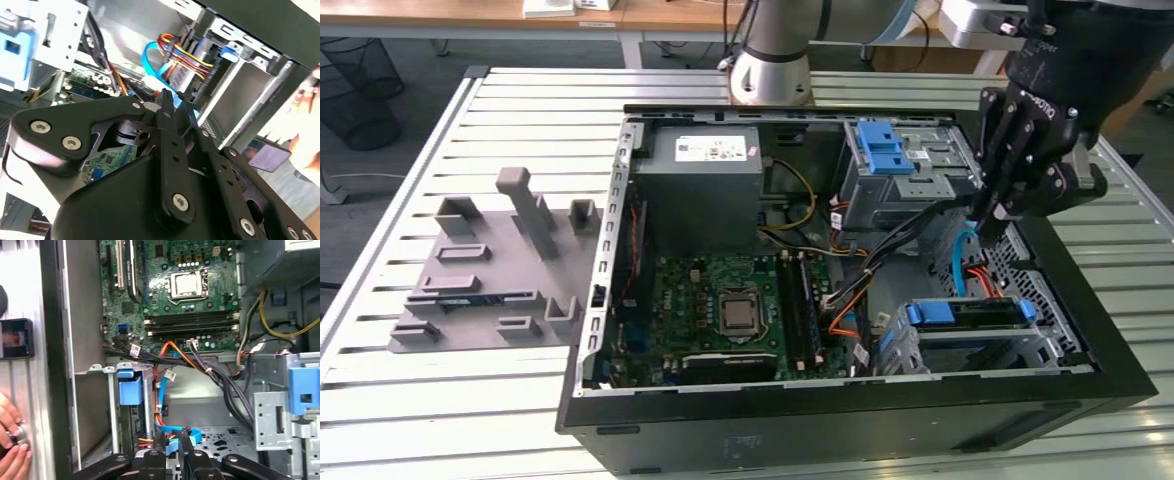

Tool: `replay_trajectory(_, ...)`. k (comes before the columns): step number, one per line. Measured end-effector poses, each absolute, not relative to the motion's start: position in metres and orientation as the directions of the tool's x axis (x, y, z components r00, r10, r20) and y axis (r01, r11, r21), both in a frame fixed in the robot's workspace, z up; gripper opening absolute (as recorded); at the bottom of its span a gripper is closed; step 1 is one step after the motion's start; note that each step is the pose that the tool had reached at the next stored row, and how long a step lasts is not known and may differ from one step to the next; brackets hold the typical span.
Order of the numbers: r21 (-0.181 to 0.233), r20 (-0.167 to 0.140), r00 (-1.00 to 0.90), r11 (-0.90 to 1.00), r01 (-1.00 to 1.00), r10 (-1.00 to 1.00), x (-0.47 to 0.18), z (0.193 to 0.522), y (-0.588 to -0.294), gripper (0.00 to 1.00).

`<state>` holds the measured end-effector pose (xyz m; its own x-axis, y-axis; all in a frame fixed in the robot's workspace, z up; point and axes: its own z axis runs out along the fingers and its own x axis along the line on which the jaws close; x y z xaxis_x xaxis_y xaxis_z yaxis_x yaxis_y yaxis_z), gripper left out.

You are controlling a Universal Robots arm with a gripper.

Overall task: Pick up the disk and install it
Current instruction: 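Insert the second disk wire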

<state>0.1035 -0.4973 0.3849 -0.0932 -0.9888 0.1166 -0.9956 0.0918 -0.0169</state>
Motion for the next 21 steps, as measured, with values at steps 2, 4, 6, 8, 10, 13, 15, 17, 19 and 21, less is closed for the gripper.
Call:
replay_trajectory(2, -0.023, 0.137, -0.095, 0.093, -0.995, -0.986, 0.103, 0.384, -0.497, 0.25)
replay_trajectory(4, -0.027, 0.153, -0.096, 0.093, -0.995, -0.983, 0.104, 0.383, -0.497, 0.25)
replay_trajectory(6, -0.03, 0.162, -0.096, 0.093, -0.995, -0.982, 0.103, 0.38, -0.497, 0.25)
replay_trajectory(8, -0.032, 0.163, -0.097, 0.093, -0.995, -0.982, 0.103, 0.377, -0.497, 0.25)
replay_trajectory(10, -0.033, 0.163, -0.097, 0.093, -0.995, -0.982, 0.103, 0.375, -0.497, 0.24)
replay_trajectory(13, -0.033, 0.162, -0.097, 0.093, -0.995, -0.982, 0.103, 0.374, -0.497, 0.16)
replay_trajectory(15, -0.033, 0.16, -0.097, 0.093, -0.995, -0.982, 0.103, 0.373, -0.498, 0.16)
replay_trajectory(17, -0.032, 0.155, -0.097, 0.093, -0.995, -0.983, 0.103, 0.372, -0.5, 0.16)
replay_trajectory(19, -0.031, 0.137, -0.097, 0.094, -0.995, -0.986, 0.103, 0.371, -0.503, 0.16)
replay_trajectory(21, -0.029, 0.115, -0.097, 0.094, -0.995, -0.989, 0.103, 0.37, -0.506, 0.16)
